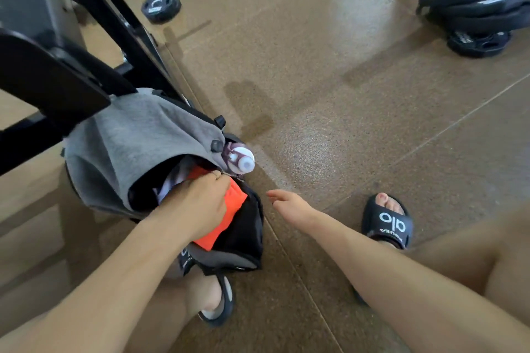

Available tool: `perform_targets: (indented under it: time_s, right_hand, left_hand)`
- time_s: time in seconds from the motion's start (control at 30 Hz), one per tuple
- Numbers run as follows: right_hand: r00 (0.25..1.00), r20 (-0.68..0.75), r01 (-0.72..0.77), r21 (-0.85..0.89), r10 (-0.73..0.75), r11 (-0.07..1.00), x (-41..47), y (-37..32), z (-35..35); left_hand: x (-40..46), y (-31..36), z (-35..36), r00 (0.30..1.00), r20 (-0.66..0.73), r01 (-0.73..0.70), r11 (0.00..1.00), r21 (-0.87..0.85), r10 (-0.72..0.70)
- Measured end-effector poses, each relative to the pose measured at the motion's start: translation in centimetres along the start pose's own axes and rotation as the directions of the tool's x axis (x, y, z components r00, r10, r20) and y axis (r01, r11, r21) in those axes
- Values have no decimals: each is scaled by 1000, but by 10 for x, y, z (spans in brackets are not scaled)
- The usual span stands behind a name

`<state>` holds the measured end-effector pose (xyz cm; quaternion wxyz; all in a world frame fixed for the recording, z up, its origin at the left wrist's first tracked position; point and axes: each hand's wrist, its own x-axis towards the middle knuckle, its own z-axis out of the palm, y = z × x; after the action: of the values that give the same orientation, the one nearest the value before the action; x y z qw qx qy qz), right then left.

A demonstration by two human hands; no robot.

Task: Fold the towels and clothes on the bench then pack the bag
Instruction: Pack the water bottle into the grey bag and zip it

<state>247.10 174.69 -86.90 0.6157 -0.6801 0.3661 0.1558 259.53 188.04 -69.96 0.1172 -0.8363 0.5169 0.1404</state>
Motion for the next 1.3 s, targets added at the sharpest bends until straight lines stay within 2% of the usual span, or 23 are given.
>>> perform_targets:
  time_s: [0.1, 0.2, 0.3, 0.37, 0.5, 0.67, 0.8, 0.9, 1.03, 1.3]
  right_hand:
    - [999, -25, 40, 81, -38, 996, 15, -9, 16]
    - [996, -67, 68, 255, -52, 965, 45, 4, 25]
    - [992, -128, 33, 343, 12, 939, 35, -5, 10]
    - [992, -121, 15, 337, 28, 941, 20, -14, -1]
    - [999, -48, -11, 216, 22, 976, 6, -21, -3]
    - [995, 83, -81, 245, 62, 966, -5, -24, 5]
    - [988, 139, -107, 239, 75, 965, -12, -23, 10]
    - [986, 146, -99, 135, 80, 986, -19, -32, 8]
    - [999, 33, 32, -243, -25, 970, -30, -44, 1]
    - [996, 38, 87, -507, -79, 858, -83, -74, -33]
  left_hand:
    - [-4, -5, -4, 999, 22, 25, 997, -77, -24]
    - [2, 0, -10, 1000, 12, 7, 984, -176, -5]
    - [7, 5, -8, 1000, -14, -19, 980, -196, 17]
    - [10, 7, -5, 999, -19, -31, 984, -173, 28]
    - [11, 12, 2, 999, -20, -51, 997, -62, 50]
    - [7, 10, 8, 1000, -4, -20, 999, 34, 20]
    - [4, 7, 13, 998, -65, -27, 999, -18, 25]
    - [7, 5, 19, 998, -60, -14, 998, -57, 11]
    - [18, 6, 20, 996, -84, -29, 997, -75, 22]
    - [20, 23, 9, 988, -139, -96, 980, -175, 72]
